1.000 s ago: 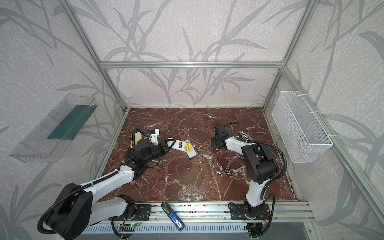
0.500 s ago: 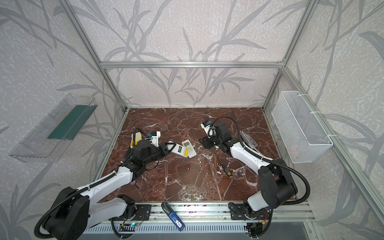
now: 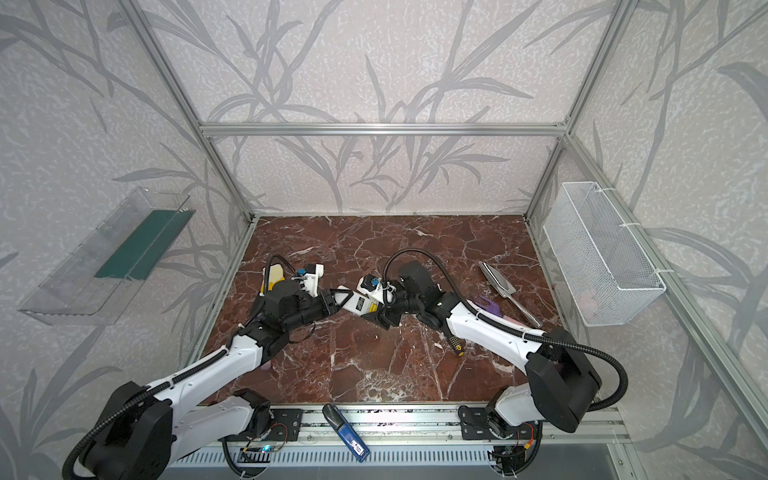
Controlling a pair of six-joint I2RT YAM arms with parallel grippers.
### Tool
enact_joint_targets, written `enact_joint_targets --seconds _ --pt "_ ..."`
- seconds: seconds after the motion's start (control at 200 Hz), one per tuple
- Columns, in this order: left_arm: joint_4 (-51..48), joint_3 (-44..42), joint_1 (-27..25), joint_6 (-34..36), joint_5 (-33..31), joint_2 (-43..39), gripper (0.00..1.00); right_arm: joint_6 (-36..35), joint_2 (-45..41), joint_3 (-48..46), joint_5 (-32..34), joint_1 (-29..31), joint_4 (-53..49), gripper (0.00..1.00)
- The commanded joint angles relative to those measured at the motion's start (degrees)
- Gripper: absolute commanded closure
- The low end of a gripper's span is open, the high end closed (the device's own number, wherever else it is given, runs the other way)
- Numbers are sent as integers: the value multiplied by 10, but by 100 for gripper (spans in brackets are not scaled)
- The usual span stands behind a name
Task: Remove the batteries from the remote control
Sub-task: 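Release the cover and move the right gripper to grasp the remote's end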
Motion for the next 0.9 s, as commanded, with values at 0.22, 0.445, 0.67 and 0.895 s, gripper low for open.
enact_joint_targets --seconds 0.22,0.445,0.67,0.895 --pt "25 17 1 2 20 -12 100 0 83 74 56 31 10 23" --pt "29 11 2 -8 5 -11 100 9 94 78 71 34 17 28" --pt "67 6 1 -28 11 -4 100 9 103 86 73 35 5 31" --pt "68 2 2 -29 10 0 100 1 98 80 77 35 13 43"
